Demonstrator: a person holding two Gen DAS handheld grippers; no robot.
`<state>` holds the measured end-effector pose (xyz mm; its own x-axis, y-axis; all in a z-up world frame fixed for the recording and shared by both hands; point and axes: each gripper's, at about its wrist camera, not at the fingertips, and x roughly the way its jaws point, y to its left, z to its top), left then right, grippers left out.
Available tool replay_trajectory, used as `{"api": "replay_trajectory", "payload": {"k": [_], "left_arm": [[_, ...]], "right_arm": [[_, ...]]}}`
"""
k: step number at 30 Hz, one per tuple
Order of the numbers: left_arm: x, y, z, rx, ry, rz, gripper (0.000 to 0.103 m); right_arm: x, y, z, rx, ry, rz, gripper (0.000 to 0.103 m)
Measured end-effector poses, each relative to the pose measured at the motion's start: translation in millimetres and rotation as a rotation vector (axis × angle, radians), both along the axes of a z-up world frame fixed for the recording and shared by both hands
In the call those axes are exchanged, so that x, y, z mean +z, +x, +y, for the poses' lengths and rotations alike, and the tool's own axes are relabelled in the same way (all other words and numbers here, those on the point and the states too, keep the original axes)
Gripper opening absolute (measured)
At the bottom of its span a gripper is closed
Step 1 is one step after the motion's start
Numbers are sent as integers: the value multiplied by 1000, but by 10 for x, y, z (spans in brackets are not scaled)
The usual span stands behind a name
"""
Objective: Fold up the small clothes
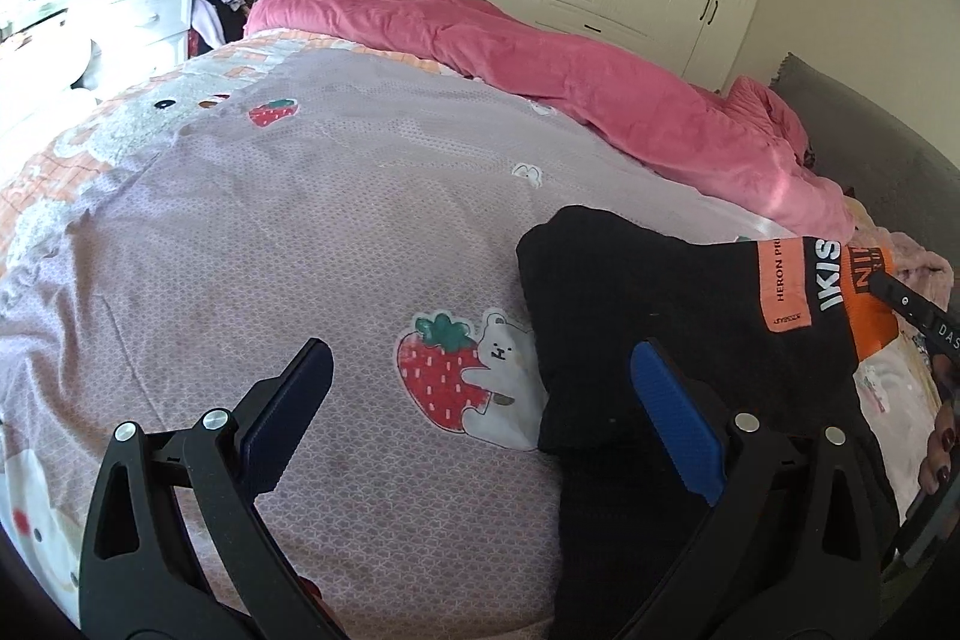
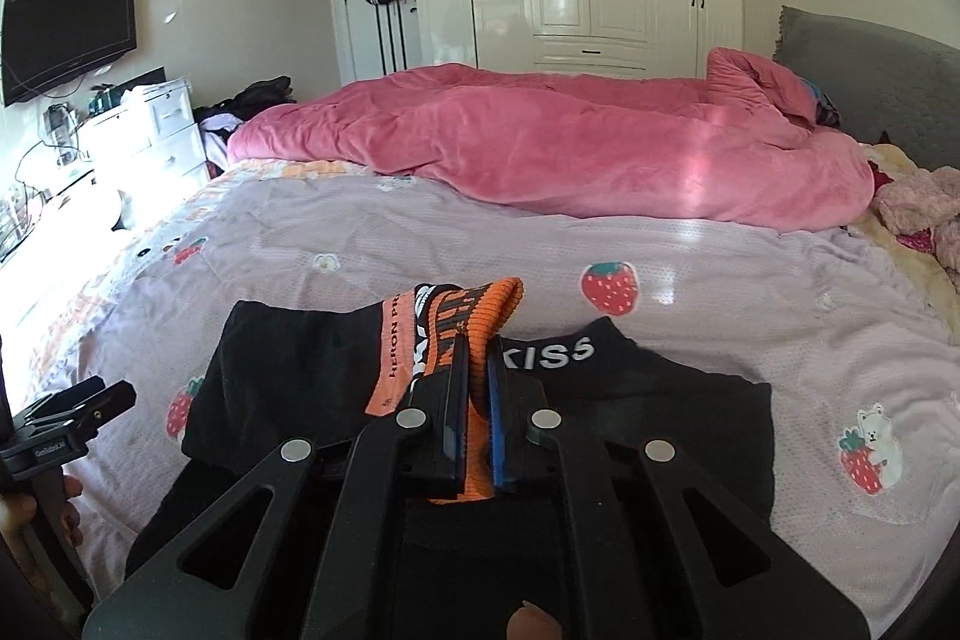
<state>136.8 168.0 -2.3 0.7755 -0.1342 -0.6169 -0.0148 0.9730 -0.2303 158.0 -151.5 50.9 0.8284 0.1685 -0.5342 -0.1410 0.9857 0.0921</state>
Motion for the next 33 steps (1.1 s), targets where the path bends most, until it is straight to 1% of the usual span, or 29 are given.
{"api": "replay_trajectory", "payload": {"k": [4, 10, 11, 13, 16, 20, 24, 28, 31, 32, 33], "left_arm": [[-25, 22, -135, -37, 12, 6, 93], [-41, 75, -396, -103, 37, 14, 92], [-40, 87, -429, -108, 39, 17, 91], [-36, 143, -541, -139, 32, 23, 79], [-42, 228, -759, -185, 40, 37, 67], [-90, 387, -1092, -247, 78, 48, 66], [-249, 560, -1319, -298, 108, 83, 65], [-410, 626, -1312, -301, 114, 149, 65], [-442, 625, -1298, -300, 117, 162, 65], [-448, 623, -1298, -300, 118, 162, 65], [-452, 625, -1301, -298, 121, 162, 65]], "right_arm": [[-60, -23, -221, -39, 2, 6, 5], [-163, -81, -410, -60, 11, 17, 5], [-177, -92, -433, -63, 14, 18, 5], [-209, -103, -493, -69, 18, 23, 5], [-273, -97, -551, -83, 16, 33, 5], [-337, -91, -607, -99, 12, 42, 5], [-407, -78, -672, -120, 9, 61, 5], [-454, -86, -725, -141, -4, 64, 5], [-506, -88, -759, -147, -2, 71, 5], [-528, -87, -768, -155, -11, 75, 6], [-553, -89, -775, -188, -45, 73, 7]]}}
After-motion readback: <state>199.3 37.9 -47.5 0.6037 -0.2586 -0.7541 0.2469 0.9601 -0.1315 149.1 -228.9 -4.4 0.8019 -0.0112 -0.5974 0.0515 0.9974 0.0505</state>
